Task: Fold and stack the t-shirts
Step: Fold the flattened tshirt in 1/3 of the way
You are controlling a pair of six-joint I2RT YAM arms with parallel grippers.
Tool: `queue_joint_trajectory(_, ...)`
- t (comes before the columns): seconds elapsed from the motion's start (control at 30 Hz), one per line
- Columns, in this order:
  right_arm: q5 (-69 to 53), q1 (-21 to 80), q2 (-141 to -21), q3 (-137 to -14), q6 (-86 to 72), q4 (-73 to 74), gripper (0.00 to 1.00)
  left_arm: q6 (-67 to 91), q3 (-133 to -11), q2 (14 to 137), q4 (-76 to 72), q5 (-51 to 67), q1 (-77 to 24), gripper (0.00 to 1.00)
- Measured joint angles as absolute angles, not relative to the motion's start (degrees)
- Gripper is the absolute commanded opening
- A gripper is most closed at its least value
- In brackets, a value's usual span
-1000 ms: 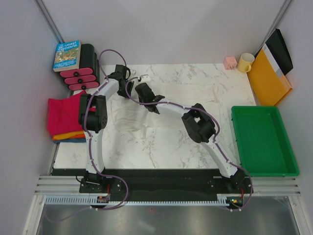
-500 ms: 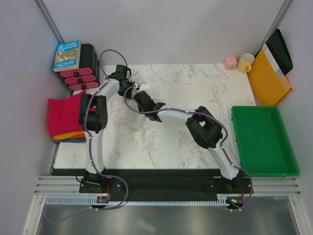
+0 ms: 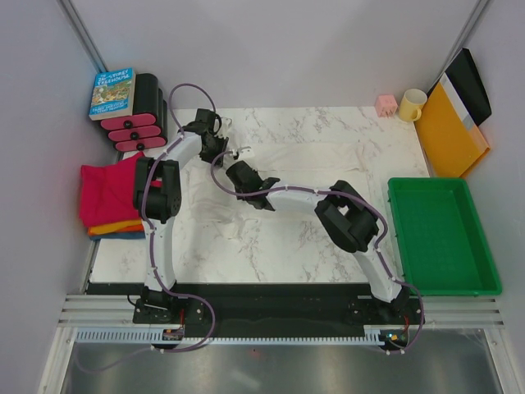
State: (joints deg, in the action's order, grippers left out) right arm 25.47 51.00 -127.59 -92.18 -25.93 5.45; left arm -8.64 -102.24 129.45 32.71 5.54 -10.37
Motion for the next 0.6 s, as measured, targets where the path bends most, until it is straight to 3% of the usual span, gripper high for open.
queue_joint_trajectory(0.1, 26.9, 51.0, -127.6, -93.0, -26.2, 8.1, 0.75, -8.6, -102.2, 129.4, 32.6, 5.2, -10.3, 0.38)
queue_joint_trajectory(0.27, 30.2, 50.1, -126.8, -95.6, -25.7, 10.0, 0.77, -8.6, -102.2, 129.3, 32.7, 4.6, -10.2, 0.4)
queue_joint_trajectory(0.37, 32.1, 47.6, -124.0, -95.6, -25.3, 10.8, 0.52, -8.6, -102.4, 129.2, 33.0, 4.6, -9.9, 0.4)
queue_joint_trajectory(0.4, 32.4, 46.2, -122.9, -95.6, -25.1, 11.1, 0.26, -8.6, -102.7, 129.2, 33.4, 4.6, -9.8, 0.4)
queue_joint_trajectory(0.47, 32.5, 42.0, -121.4, -95.9, -24.8, 11.4, 0.0, -8.6, -103.9, 129.2, 34.3, 4.5, -9.6, 0.39)
queue_joint_trajectory(0.6, 31.7, 30.0, -123.1, -99.9, -25.7, 14.7, 0.0, -8.6, -109.6, 130.2, 35.2, 3.9, -9.4, 0.37)
